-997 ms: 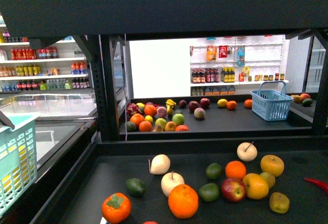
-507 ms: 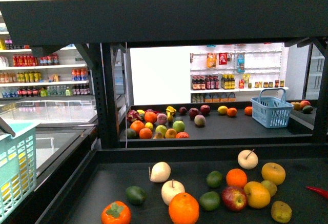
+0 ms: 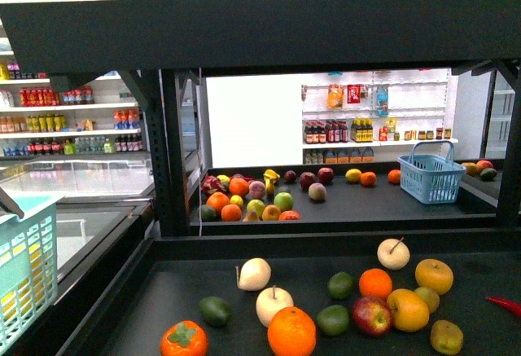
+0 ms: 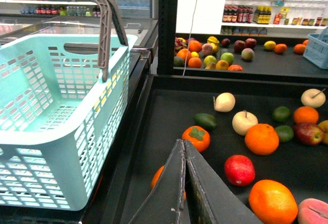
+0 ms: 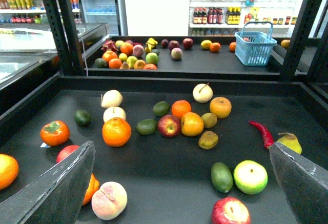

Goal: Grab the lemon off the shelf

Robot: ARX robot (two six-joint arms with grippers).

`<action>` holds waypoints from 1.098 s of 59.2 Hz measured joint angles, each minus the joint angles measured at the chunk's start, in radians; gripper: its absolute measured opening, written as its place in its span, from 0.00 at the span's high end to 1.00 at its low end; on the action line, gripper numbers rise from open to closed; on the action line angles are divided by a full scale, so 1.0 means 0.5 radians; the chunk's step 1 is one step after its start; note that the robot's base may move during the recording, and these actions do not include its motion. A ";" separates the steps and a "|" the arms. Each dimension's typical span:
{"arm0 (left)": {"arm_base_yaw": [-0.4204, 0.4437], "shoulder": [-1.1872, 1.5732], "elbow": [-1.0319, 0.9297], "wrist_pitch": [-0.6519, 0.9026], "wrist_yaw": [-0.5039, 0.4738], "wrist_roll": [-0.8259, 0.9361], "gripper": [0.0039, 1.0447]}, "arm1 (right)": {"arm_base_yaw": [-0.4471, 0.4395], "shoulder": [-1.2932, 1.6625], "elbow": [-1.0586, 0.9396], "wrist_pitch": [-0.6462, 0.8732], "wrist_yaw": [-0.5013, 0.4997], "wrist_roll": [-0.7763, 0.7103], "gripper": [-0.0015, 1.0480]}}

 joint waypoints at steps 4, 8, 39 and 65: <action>0.156 -0.089 0.000 -0.076 0.123 0.002 0.98 | 0.000 0.000 0.000 0.000 0.000 0.000 0.02; 0.191 -0.153 0.000 -0.140 0.144 0.002 0.98 | 0.000 -0.001 0.001 0.000 -0.001 0.000 0.02; 0.197 -0.709 0.001 -0.742 0.154 0.005 0.98 | 0.000 -0.001 0.001 0.000 0.000 0.000 0.02; 0.197 -0.771 0.001 -0.769 0.153 0.005 0.77 | 0.000 -0.002 0.000 0.000 -0.001 0.000 0.02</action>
